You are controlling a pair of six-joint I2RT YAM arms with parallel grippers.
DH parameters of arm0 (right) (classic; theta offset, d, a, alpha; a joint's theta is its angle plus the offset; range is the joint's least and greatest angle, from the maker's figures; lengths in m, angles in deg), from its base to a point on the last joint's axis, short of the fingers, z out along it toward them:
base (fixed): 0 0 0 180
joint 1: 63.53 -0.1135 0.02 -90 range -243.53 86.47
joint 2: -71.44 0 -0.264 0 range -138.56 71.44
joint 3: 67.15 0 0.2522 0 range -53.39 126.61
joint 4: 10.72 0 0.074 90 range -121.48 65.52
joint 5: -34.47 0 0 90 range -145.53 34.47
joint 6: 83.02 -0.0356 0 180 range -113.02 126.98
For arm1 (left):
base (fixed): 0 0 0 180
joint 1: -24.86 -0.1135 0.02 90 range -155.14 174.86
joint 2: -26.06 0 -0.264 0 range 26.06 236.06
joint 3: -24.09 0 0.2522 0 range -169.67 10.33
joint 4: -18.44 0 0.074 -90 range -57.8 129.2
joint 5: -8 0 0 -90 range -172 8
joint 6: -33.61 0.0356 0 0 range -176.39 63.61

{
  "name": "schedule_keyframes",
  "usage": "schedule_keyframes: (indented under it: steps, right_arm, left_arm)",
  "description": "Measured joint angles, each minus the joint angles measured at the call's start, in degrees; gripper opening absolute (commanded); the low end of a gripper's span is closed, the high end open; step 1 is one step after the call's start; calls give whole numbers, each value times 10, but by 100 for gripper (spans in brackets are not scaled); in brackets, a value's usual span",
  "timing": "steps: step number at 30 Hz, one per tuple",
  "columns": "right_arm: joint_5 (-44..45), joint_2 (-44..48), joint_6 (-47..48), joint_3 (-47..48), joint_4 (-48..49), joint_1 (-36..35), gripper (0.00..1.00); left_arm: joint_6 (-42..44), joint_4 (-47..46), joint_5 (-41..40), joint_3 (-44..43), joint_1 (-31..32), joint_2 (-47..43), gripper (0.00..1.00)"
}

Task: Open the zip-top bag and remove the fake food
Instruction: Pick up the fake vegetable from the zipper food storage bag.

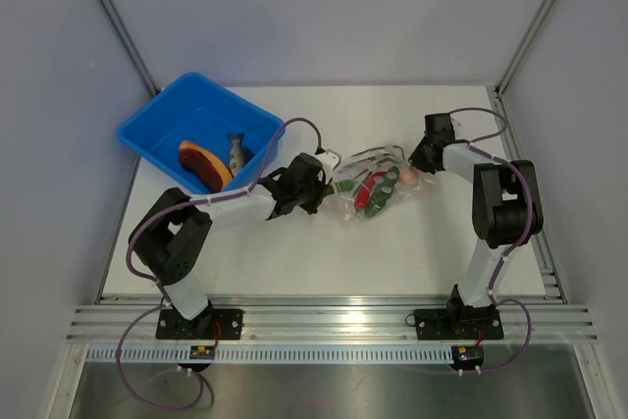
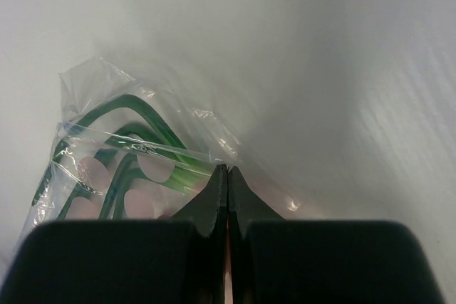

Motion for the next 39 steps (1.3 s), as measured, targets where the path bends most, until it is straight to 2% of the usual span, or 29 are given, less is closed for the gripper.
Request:
schedule_keyframes:
  steps: [10, 20, 25, 29, 32, 39]
  right_arm:
    - [51, 42, -47, -33, 5, 15, 0]
    - [61, 43, -77, -39, 5, 17, 0]
    - [61, 43, -83, -42, 5, 18, 0]
    - [61, 43, -83, -42, 5, 19, 0]
    - [61, 43, -84, -43, 6, 19, 0]
    - [61, 43, -86, -45, 7, 19, 0]
  left_arm:
    - [1, 71, -23, -17, 1, -19, 8]
    - [-16, 101, -126, -17, 2, -112, 7]
    - [-31, 150, -203, -25, 2, -138, 6]
    - [-37, 179, -250, -25, 2, -151, 0]
    - [-46, 191, -289, -18, 0, -178, 0]
    - [-65, 168, -309, 8, -36, -255, 0]
